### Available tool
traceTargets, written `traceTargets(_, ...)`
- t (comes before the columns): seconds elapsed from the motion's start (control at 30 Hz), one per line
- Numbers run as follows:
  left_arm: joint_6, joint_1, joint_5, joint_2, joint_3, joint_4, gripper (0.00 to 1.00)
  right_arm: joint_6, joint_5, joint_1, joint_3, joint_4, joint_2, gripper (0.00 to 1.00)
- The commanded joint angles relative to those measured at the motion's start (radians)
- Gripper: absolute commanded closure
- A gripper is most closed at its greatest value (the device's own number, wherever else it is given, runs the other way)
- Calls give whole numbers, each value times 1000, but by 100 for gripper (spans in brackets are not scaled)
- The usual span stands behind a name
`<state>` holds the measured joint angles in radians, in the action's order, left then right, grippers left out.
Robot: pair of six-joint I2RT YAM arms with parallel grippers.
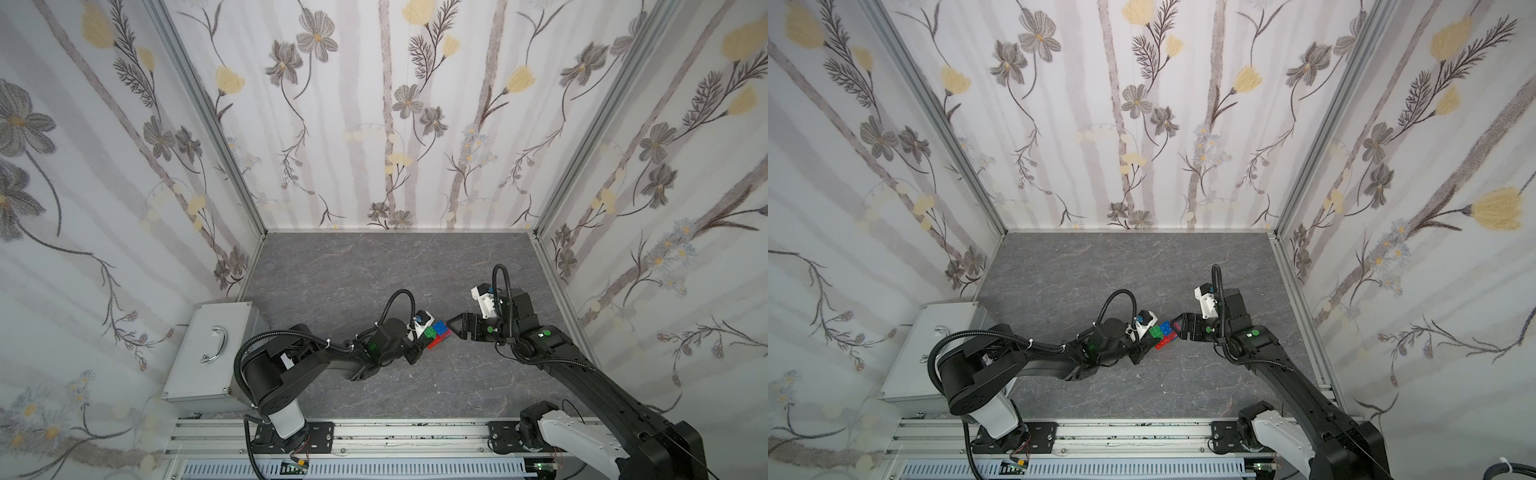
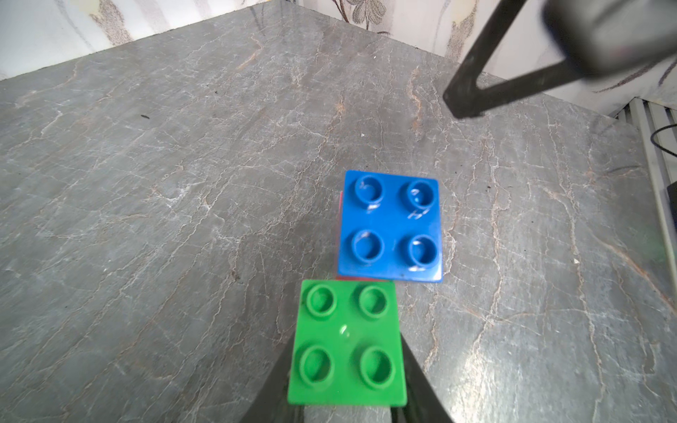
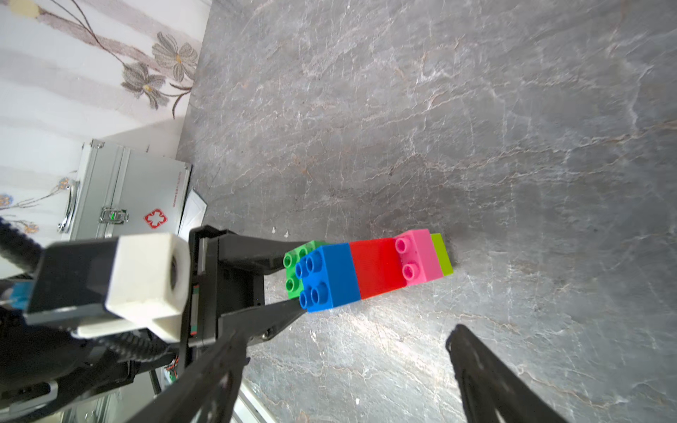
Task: Assemble the number 4 with lego
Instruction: Assemble the lego brick with the lego brick.
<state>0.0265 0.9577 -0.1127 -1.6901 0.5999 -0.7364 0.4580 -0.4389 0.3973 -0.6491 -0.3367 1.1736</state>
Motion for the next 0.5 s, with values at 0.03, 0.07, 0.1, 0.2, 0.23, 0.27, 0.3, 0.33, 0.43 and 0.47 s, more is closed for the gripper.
traceTargets(0.03, 2, 0, -13, 3, 7, -12, 78, -28, -39, 0, -2, 20, 50, 22)
traceTargets(0.07, 1, 0, -13, 4, 7, -12, 78, -29, -43, 1, -7, 21, 63, 26)
traceTargets(0.1, 1, 0, -14, 3, 7, -12, 78, -31, -54, 1, -13, 25, 73, 28)
traceTargets(0.2, 0, 0, -12, 4, 6, -9, 78, -32, -72, 4, -37, 26, 103, 37)
traceTargets(0.23, 0, -1, -13, 4, 6, -9, 78, -39, -72, 4, -48, 20, 112, 40)
traceTargets(0.27, 0, 0, -12, 3, 6, -9, 78, -43, -71, 4, -56, 16, 121, 42)
traceTargets(0.3, 0, 0, -12, 3, 6, -8, 77, -49, -73, 5, -63, 11, 129, 43)
traceTargets(0.33, 0, 0, -10, 3, 7, -9, 77, -56, -80, 5, -70, 6, 136, 44)
traceTargets(0.43, 0, 0, -10, 4, 7, -9, 77, -72, -90, 8, -86, -8, 157, 46)
traceTargets(0.47, 0, 1, -12, 3, 9, -8, 77, -75, -92, 8, -88, -10, 163, 47)
